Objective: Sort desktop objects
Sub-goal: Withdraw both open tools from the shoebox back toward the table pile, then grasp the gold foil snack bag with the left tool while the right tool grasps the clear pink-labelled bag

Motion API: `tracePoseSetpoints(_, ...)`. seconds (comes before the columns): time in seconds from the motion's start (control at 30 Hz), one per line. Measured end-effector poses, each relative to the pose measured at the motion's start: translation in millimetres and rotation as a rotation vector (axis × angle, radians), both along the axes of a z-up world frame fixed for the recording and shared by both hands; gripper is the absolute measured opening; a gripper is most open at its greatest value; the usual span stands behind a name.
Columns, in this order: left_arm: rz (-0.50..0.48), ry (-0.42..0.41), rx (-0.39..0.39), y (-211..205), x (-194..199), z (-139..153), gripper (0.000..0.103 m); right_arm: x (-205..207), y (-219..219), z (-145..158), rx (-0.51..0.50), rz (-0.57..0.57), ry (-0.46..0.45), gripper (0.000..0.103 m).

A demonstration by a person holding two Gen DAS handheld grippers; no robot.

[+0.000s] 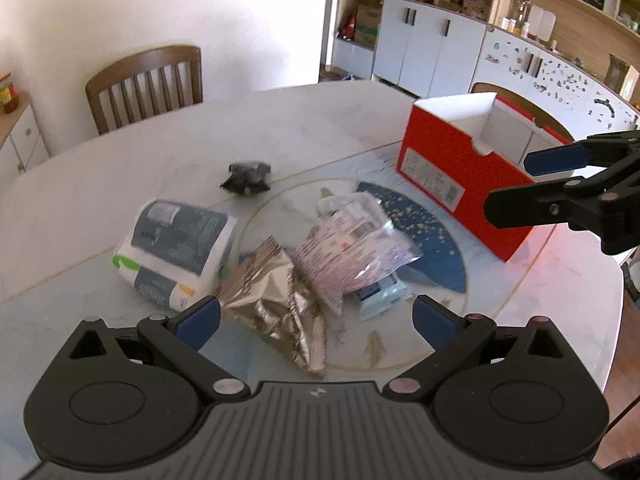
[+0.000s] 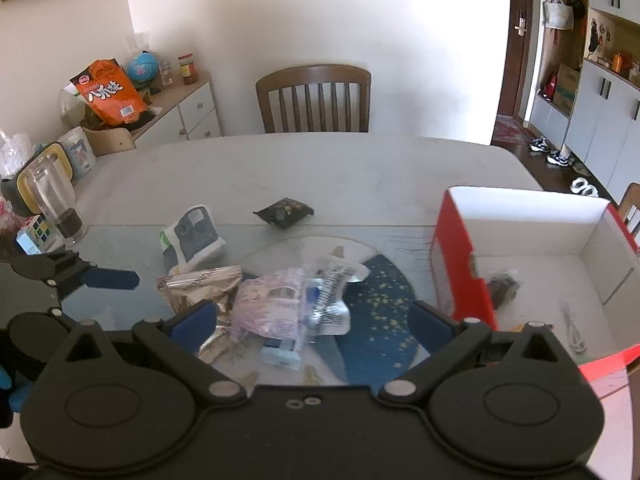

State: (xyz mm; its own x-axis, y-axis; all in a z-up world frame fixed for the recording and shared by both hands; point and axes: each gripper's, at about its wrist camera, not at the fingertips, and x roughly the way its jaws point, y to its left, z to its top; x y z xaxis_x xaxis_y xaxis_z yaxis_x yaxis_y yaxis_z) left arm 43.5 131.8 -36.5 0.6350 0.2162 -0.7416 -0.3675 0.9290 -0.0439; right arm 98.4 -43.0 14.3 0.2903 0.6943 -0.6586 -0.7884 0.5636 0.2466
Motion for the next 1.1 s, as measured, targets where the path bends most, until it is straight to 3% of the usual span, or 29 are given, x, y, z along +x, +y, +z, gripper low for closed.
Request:
tracePoseSetpoints(0.4,0.042,0.027,-0.044,31.1,-4.0,-36.0,0.102,-3.9,42.1,-23.2,-0.039,0.004,0.018,0.102)
tracePoseSetpoints(0.87,0.014,-0.007,-0.089,45.5,-0.3,-54.5,0.101,-5.8,87.5,-53.7,-0.108,-0.013,0.001,0.102)
tracePoseSetpoints(1.1,0.018,-0.012,-0.124,50.3,3.1,-61.9,0.095,-4.1,101.5,-66.4,-0.146,-0.017,-0.008,0.1)
